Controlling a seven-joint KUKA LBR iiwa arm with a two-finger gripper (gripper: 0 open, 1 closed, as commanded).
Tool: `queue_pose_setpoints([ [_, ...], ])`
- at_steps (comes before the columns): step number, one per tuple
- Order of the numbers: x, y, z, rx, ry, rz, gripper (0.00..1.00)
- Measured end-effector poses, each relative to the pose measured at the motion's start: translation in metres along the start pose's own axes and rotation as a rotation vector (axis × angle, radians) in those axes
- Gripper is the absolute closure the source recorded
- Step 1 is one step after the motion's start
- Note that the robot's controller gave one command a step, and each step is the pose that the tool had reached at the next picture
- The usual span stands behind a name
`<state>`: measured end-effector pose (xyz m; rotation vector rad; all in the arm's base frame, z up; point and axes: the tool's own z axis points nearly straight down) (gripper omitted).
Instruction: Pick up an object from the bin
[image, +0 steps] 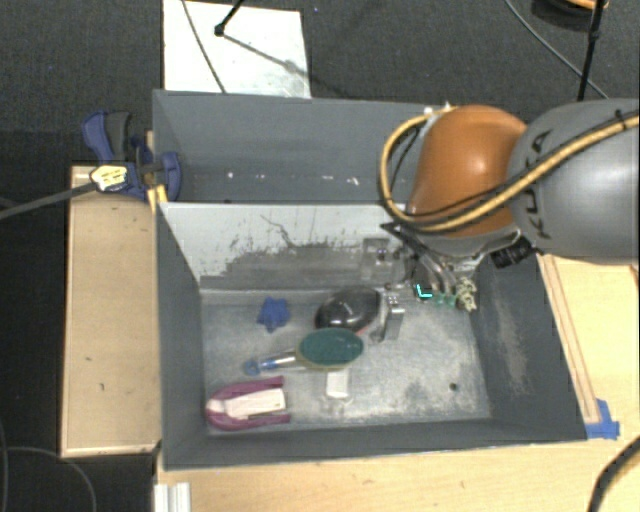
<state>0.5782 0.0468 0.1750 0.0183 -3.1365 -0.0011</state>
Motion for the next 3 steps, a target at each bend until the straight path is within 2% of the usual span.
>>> queue_pose_setpoints([
  [1, -0.007, 0.003, 0.09, 0.001, -0.014, -0.027, 0.0],
  [2, -0.006, 0.004, 0.089, -0.001, -0.012, -0.025, 1.0],
  [3, 0.027, -0.003, -0.053, 0.0, -0.014, -0.004, 1.0],
])
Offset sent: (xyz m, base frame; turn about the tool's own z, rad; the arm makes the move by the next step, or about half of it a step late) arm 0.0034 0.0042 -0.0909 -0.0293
